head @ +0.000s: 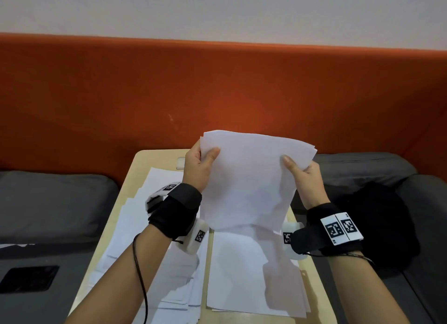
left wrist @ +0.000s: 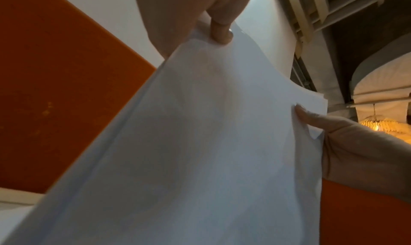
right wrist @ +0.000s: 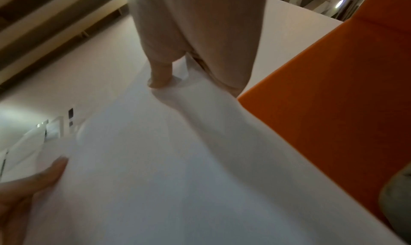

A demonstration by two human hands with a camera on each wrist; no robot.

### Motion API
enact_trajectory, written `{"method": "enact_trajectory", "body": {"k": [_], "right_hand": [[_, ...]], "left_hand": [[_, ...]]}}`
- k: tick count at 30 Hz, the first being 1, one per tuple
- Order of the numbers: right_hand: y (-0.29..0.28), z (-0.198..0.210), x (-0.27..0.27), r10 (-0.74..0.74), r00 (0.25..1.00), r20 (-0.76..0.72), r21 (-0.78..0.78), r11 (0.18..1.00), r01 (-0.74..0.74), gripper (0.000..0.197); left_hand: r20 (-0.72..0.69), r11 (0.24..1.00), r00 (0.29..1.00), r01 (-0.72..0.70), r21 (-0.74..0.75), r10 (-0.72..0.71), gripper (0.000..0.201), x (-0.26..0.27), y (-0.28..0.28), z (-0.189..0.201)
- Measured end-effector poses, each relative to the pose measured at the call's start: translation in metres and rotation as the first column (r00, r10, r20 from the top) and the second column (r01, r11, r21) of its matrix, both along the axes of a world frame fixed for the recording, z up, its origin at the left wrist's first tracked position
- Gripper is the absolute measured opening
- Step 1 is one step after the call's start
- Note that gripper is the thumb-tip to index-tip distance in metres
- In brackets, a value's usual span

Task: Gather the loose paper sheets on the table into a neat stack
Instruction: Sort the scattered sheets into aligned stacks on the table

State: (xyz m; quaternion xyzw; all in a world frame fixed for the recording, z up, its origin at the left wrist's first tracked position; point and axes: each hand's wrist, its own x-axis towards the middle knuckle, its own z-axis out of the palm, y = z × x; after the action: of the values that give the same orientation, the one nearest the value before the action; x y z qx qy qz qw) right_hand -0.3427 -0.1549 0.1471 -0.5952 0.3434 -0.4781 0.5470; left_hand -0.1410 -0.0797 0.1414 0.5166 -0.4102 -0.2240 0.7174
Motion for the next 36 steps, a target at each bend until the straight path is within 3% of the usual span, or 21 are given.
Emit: {"method": "enact_trajectory", "body": {"k": [5,11,14,19,23,26,29,33,36], "right_hand": [[-0.007,0.01,-0.001,-0.018,0.998,0.058,-0.02,1.0,0.019,0.013],[-0.003,-0.024,-0.005,-0.064,0.997,-0.044,0.101,0.993,0.068,0.01],[-0.002,-0.017,-0.001,-0.087,0.996,-0.034,0.067,0.994,0.089,0.011],[-0.006,0.005,0.002,-0.081,0.996,0.026,0.005,0.997,0.081,0.008],[-0.002,-0.004,-0.001,-0.055,0.998,-0.012,0.031,0.998,0.055,0.019],[-0.001,-0.01,-0.002,-0.044,0.999,0.004,0.053,0.998,0.044,0.017],[-0.003,-0.014,-0.001,-0.048,0.998,-0.038,0.062,0.997,0.05,0.011],[-0.006,-0.032,-0.005,-0.105,0.99,-0.097,0.072,0.991,0.112,0.01],[-0.008,-0.026,-0.006,-0.152,0.988,-0.038,0.053,0.987,0.154,0.011]], "left_hand": [[-0.002,0.996,1.0,0.015,-0.086,-0.015,0.022,0.001,-0.002,0.009],[0.01,0.986,0.999,0.048,0.159,-0.05,0.011,0.002,0.002,-0.038],[0.017,0.993,1.0,0.022,0.12,-0.024,0.023,0.003,-0.001,-0.026],[-0.011,0.999,0.999,0.04,0.004,-0.04,0.021,0.005,-0.005,-0.006],[-0.056,0.999,0.998,0.042,-0.021,-0.043,0.012,0.002,-0.005,-0.008],[-0.011,0.997,0.997,0.073,-0.013,-0.073,0.019,0.001,-0.007,-0.006],[0.01,0.997,0.997,0.077,0.012,-0.078,0.027,0.003,-0.011,-0.007],[-0.017,0.996,0.997,0.075,0.048,-0.074,0.021,0.008,-0.012,-0.016],[0.02,0.97,0.99,0.135,0.204,-0.142,0.014,0.009,-0.009,-0.033]]}}
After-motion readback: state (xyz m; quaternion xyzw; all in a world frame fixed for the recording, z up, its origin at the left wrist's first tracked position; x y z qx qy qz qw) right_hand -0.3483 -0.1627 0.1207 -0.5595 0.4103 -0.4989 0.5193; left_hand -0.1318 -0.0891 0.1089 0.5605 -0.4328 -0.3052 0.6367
